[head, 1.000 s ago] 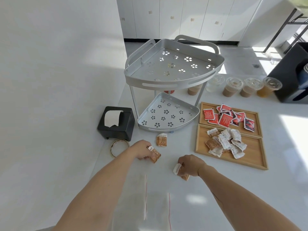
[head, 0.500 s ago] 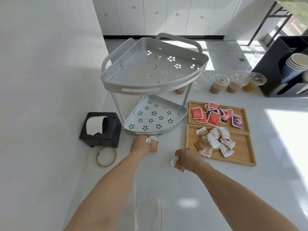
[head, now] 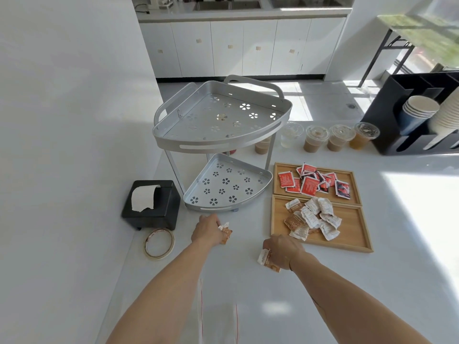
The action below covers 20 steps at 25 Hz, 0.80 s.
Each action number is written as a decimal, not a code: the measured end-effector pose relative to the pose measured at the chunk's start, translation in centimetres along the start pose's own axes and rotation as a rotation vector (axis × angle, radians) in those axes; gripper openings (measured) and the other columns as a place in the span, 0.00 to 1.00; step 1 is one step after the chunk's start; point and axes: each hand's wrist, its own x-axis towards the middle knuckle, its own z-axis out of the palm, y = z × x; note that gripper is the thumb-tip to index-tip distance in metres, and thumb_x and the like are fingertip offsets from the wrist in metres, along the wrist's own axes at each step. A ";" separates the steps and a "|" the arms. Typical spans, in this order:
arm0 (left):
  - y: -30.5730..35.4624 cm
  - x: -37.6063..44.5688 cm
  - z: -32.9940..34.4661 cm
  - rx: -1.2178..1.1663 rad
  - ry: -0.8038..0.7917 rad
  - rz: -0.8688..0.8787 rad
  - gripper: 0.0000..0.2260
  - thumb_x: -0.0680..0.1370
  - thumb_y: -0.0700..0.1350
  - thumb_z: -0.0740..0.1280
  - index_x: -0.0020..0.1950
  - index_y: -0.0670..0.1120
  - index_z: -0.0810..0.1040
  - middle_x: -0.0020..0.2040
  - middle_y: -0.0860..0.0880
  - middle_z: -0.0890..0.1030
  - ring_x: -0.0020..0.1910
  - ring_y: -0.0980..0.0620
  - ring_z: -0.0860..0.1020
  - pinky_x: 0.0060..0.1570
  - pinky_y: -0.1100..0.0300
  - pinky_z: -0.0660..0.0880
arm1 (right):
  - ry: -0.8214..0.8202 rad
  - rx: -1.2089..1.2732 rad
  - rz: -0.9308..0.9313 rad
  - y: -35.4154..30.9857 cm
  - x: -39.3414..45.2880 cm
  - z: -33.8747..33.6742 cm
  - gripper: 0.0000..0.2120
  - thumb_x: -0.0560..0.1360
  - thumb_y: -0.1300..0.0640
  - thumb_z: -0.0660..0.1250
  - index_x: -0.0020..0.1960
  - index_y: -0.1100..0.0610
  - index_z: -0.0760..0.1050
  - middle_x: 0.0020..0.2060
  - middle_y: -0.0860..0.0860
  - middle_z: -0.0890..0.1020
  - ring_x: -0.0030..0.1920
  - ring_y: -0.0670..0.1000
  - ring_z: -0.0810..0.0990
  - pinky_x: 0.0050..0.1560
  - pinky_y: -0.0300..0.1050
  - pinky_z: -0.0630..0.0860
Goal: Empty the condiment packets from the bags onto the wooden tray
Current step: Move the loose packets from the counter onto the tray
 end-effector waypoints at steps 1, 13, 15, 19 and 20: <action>0.1 -0.5 0.0 -0.016 -0.018 0.012 0.13 0.71 0.45 0.74 0.47 0.50 0.71 0.56 0.47 0.76 0.50 0.48 0.76 0.45 0.56 0.71 | -0.005 -0.016 -0.004 0.3 -0.4 0.0 0.18 0.74 0.61 0.67 0.63 0.49 0.77 0.60 0.51 0.80 0.60 0.55 0.79 0.51 0.46 0.76; 7.3 -4.5 2.6 0.034 -0.328 0.182 0.15 0.70 0.36 0.71 0.55 0.48 0.81 0.45 0.49 0.77 0.41 0.51 0.74 0.29 0.66 0.67 | -0.115 0.013 0.050 9.4 -6.8 -1.3 0.16 0.74 0.60 0.65 0.60 0.53 0.80 0.58 0.50 0.82 0.58 0.53 0.81 0.57 0.49 0.80; 9.3 -4.8 3.8 0.071 -0.369 0.203 0.16 0.72 0.37 0.70 0.59 0.46 0.80 0.48 0.48 0.77 0.43 0.50 0.74 0.31 0.64 0.67 | -0.128 0.029 0.085 12.0 -7.8 -1.5 0.15 0.73 0.62 0.67 0.58 0.53 0.81 0.56 0.51 0.84 0.57 0.53 0.82 0.57 0.50 0.80; 13.5 -5.1 5.9 0.128 -0.387 0.233 0.18 0.75 0.39 0.68 0.65 0.47 0.78 0.58 0.43 0.79 0.46 0.49 0.74 0.32 0.64 0.69 | -0.091 0.028 0.126 16.9 -8.7 -2.0 0.19 0.71 0.63 0.67 0.60 0.51 0.79 0.57 0.49 0.82 0.58 0.53 0.80 0.57 0.49 0.79; 14.5 -5.1 6.4 0.140 -0.381 0.240 0.19 0.75 0.39 0.68 0.65 0.47 0.77 0.60 0.44 0.79 0.48 0.49 0.75 0.33 0.64 0.70 | -0.083 0.022 0.124 18.0 -8.8 -2.1 0.19 0.72 0.64 0.67 0.61 0.51 0.78 0.57 0.49 0.82 0.58 0.53 0.80 0.56 0.48 0.79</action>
